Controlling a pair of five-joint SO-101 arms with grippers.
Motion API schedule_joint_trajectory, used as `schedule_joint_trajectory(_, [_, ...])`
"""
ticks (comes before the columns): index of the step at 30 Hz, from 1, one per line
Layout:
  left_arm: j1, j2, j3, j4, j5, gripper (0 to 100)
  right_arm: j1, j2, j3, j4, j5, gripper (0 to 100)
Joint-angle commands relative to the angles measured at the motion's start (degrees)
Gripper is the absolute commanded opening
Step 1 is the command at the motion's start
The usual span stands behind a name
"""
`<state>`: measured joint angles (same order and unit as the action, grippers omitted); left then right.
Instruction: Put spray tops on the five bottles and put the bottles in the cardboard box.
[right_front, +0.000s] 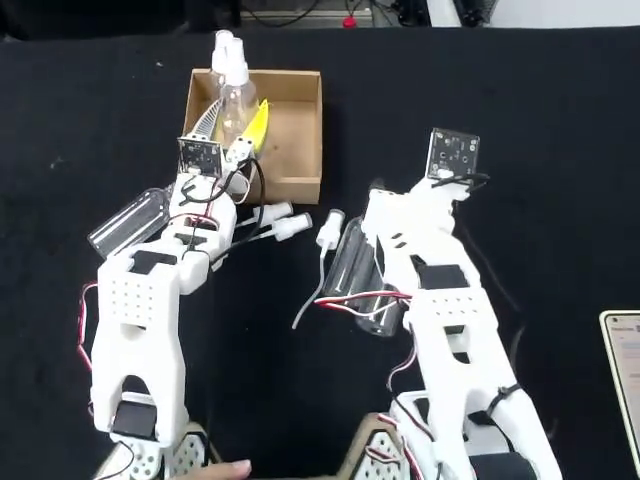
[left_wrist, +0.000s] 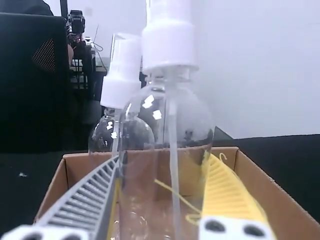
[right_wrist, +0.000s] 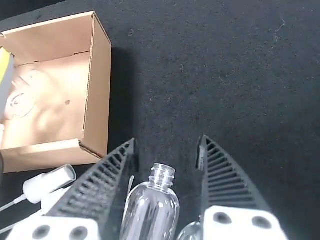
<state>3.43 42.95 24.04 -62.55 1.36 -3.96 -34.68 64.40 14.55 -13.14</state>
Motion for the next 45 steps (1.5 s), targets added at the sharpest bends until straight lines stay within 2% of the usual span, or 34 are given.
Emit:
schedule_joint_trajectory(1, [0.1, 0.4, 1.9, 1.3, -0.5, 17, 0.4, -0.3, -2.4, -1.8, -0.2, 19.4])
schedule_joint_trajectory(7, [0.1, 0.6, 2.8, -2.3, 1.1, 17, 0.4, -0.3, -2.4, -1.8, -0.2, 19.4])
schedule_joint_trajectory(14, [0.1, 0.9, 2.8, -2.4, 0.7, 18, 0.4, -0.3, -2.4, -1.8, -0.3, 19.4])
schedule_joint_trajectory(19, [0.1, 1.1, 2.8, -2.4, 0.9, 29, 0.4, -0.3, -2.4, -1.8, -0.3, 19.4])
schedule_joint_trajectory(26, [0.1, 1.1, 2.8, -2.6, 0.7, 20, 0.4, -0.3, -2.4, -1.8, -0.3, 19.4])
schedule_joint_trajectory(45, [-1.5, 0.4, 4.4, -2.8, 1.0, 19, 0.4, -0.3, -2.5, -1.8, -0.3, 19.4])
